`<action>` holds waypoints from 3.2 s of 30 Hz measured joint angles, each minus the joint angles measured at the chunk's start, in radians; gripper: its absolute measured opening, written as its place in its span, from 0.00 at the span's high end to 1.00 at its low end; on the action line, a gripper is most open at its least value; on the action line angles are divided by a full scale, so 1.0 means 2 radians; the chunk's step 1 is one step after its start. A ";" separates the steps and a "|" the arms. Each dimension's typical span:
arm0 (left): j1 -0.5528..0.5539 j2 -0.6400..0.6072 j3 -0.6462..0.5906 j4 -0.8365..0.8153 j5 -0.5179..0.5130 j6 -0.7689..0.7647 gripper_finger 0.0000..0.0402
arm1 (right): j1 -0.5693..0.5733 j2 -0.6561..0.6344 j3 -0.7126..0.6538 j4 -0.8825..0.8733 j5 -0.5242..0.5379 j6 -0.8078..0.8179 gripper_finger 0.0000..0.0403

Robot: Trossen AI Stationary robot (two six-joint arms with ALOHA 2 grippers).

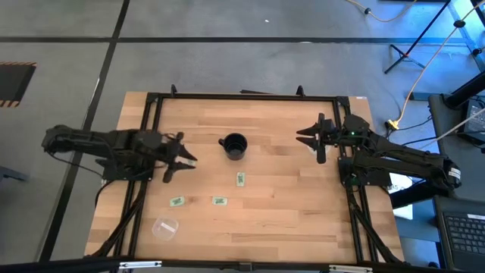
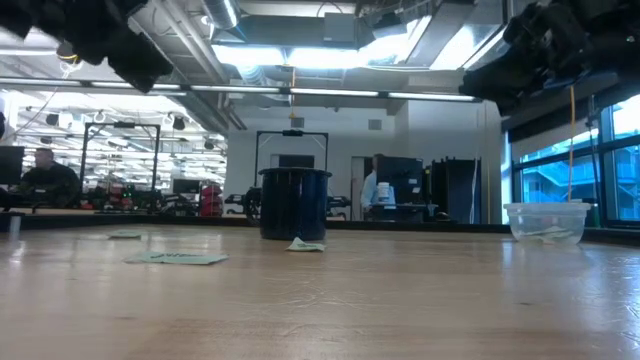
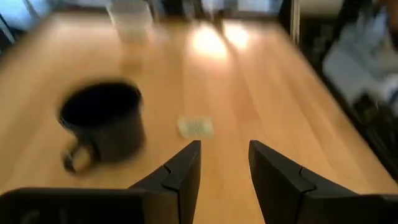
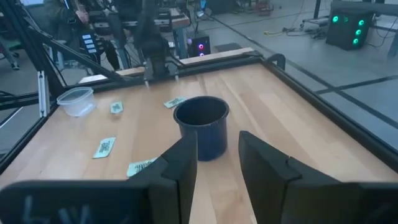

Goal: Pick and place Stevia / Truvia into bins
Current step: Put the stevia packet into the square transparent container

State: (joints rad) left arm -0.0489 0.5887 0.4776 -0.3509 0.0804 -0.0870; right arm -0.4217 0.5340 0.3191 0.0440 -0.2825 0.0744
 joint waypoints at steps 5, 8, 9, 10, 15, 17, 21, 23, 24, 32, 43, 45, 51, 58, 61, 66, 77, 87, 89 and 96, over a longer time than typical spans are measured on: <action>-0.043 0.131 0.109 -0.155 0.006 -0.075 0.68 | 0.000 0.000 0.000 -0.002 0.000 0.000 0.70; -0.071 0.195 0.144 -0.219 0.010 -0.125 0.68 | 0.000 0.000 0.000 -0.002 0.000 -0.002 0.70; -0.079 0.214 0.149 -0.229 0.011 -0.135 0.68 | 0.000 0.000 0.000 -0.002 0.000 -0.002 0.70; -0.088 0.231 0.151 -0.229 0.016 -0.140 0.68 | 0.000 0.000 0.000 -0.002 0.000 -0.002 0.70; -0.127 0.309 0.150 -0.226 0.056 -0.167 0.68 | 0.000 0.000 0.000 -0.006 0.000 -0.014 0.70; -0.138 0.335 0.150 -0.224 0.063 -0.177 0.68 | 0.000 0.000 0.000 -0.007 0.000 -0.013 0.70; -0.150 0.376 0.150 -0.216 0.062 -0.169 0.68 | 0.000 0.000 0.000 -0.007 0.000 -0.013 0.70; -0.152 0.392 0.149 -0.217 0.062 -0.163 0.68 | 0.000 0.000 0.000 -0.006 0.000 -0.013 0.70; -0.152 0.399 0.149 -0.217 0.062 -0.159 0.68 | 0.000 0.000 0.000 -0.006 0.000 -0.011 0.70; -0.155 0.433 0.149 -0.217 0.030 -0.105 0.68 | 0.000 0.000 0.000 -0.006 0.001 0.014 0.70; -0.166 0.454 0.149 -0.219 0.026 -0.076 0.68 | 0.000 0.000 0.000 0.000 0.016 0.030 0.70; -0.166 0.454 0.149 -0.219 0.026 -0.076 0.68 | 0.000 0.000 0.000 0.003 0.024 0.030 0.70; -0.166 0.453 0.133 -0.212 0.027 -0.077 0.68 | 0.000 0.000 0.000 0.003 0.027 0.039 0.70; -0.169 0.451 0.100 -0.193 0.030 -0.094 0.68 | 0.000 0.000 0.000 0.003 0.027 0.039 0.70; -0.173 0.449 0.099 -0.188 0.028 -0.095 0.68 | 0.000 0.000 0.000 0.003 0.027 0.039 0.70; -0.175 0.448 0.099 -0.188 0.026 -0.095 0.68 | 0.000 0.000 0.000 0.004 0.028 0.039 0.70; -0.175 0.447 0.099 -0.186 0.030 -0.109 0.68 | 0.000 0.000 0.000 0.004 0.028 0.040 0.70; -0.177 0.448 0.098 -0.177 0.033 -0.116 0.68 | 0.000 0.000 0.000 0.003 0.027 0.039 0.70; -0.182 0.448 0.098 -0.174 0.030 -0.118 0.68 | 0.000 0.000 0.000 0.003 0.027 0.039 0.70; -0.202 0.448 0.098 -0.164 0.010 -0.136 0.68 | 0.000 0.000 0.000 0.003 0.027 0.039 0.70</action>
State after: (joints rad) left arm -0.4532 1.4837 0.6735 -0.6798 0.1013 -0.3599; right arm -0.4213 0.5343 0.3195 0.0490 -0.2287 0.1528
